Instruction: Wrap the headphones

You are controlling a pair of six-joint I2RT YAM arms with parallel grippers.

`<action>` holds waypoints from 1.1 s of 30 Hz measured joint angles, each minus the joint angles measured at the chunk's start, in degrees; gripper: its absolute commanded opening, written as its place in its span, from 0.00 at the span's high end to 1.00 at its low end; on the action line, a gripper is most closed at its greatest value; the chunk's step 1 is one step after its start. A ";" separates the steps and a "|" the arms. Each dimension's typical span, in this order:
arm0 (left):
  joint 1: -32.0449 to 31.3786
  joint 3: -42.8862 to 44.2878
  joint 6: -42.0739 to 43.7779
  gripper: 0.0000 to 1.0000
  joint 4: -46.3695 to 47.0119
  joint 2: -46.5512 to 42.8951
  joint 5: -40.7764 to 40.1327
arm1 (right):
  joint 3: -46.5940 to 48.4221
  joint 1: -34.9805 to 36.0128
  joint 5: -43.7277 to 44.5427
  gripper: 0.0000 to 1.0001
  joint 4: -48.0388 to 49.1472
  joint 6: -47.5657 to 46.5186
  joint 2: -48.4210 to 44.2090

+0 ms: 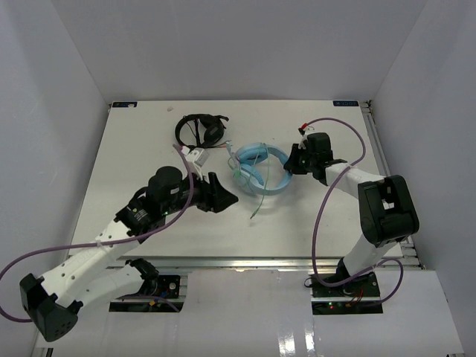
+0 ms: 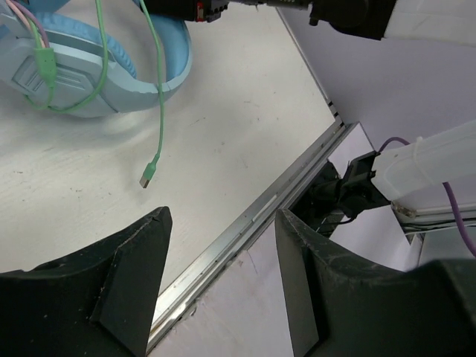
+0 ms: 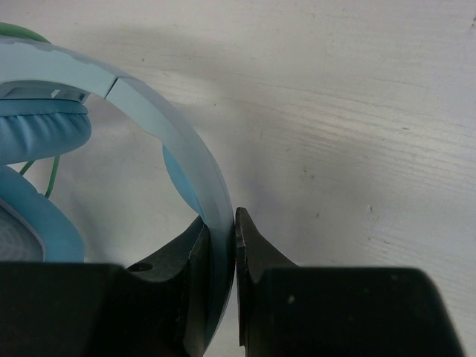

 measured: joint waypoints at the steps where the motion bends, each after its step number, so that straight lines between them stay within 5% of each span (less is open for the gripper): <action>1: 0.00 -1.13 -0.37 0.30 -0.32 -2.04 -0.27 | 0.00 0.00 -0.22 0.84 0.20 -0.07 0.61; 6: 0.00 -6.35 -2.82 0.28 -3.07 -12.71 -2.88 | 0.00 -0.16 -0.55 0.75 0.18 -1.03 3.28; 15: 0.00 -12.38 -6.98 0.25 -7.49 -23.33 -6.06 | 0.00 -1.12 -2.94 0.43 2.57 -1.11 4.16; 26: 0.00 -13.18 -8.35 0.24 -10.22 -25.24 -7.38 | -0.45 -4.07 -4.40 0.24 3.25 -1.17 3.51; 30: 0.00 -13.15 -8.33 0.23 -10.43 -25.38 -7.46 | -1.93 -5.16 -5.42 0.07 3.12 -1.63 0.19; 33: 0.00 -13.02 -8.31 0.20 -10.89 -25.74 -7.54 | -2.64 -5.56 -6.08 0.07 3.05 -2.70 -3.75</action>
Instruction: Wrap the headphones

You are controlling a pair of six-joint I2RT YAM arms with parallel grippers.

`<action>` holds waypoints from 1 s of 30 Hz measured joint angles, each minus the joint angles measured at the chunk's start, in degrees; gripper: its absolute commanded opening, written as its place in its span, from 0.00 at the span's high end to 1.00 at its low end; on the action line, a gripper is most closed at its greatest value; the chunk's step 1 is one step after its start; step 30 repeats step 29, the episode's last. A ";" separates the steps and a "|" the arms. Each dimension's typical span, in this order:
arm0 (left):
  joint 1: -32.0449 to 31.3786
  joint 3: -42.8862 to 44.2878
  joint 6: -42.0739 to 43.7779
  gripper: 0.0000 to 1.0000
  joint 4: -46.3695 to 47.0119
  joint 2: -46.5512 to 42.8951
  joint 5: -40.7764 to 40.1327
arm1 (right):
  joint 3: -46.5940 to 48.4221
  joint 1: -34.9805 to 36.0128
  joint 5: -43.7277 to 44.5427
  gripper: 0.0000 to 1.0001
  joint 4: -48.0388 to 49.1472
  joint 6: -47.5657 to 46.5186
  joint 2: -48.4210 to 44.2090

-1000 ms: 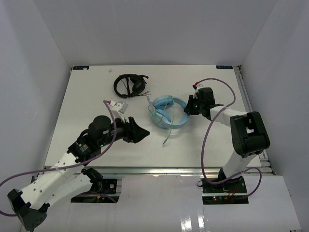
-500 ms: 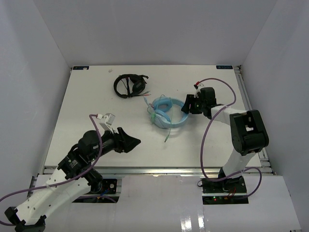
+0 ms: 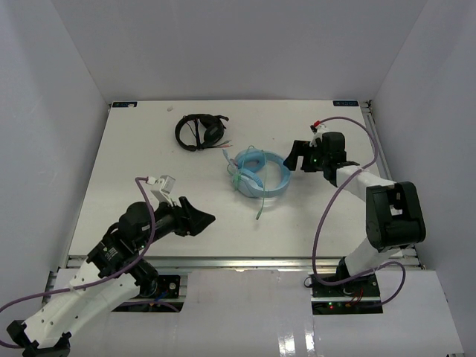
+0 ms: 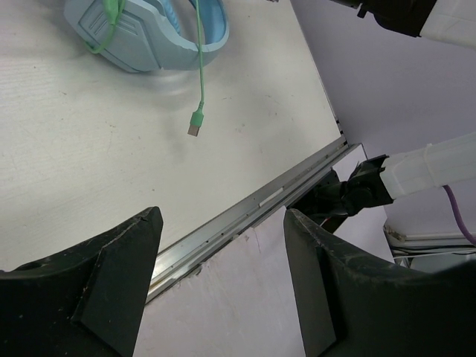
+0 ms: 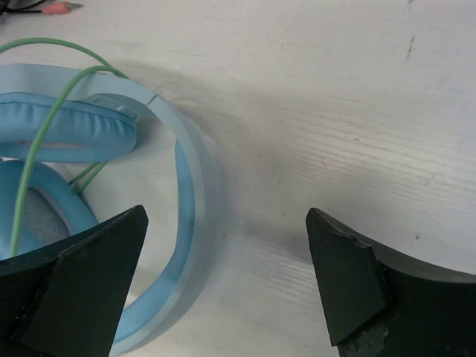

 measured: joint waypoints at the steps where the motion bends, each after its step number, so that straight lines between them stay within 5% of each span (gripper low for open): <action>1: 0.00 0.08 0.02 0.18 -0.16 -0.09 -0.03 | -0.10 -0.06 -0.15 0.09 -0.02 -0.52 -1.51; 6: 0.00 0.78 0.78 0.02 -0.98 -0.25 -0.39 | -0.20 -0.08 -0.90 0.10 -1.27 -5.30 -10.12; 23: 0.00 -0.03 3.53 0.02 0.34 -9.73 -7.27 | -6.96 -0.08 4.37 0.10 -24.83 -21.81 -51.20; 30: 0.00 -2.10 6.79 0.02 0.47 -17.01 -6.34 | -7.85 -1.34 4.59 0.10 -30.50 -22.58 -54.19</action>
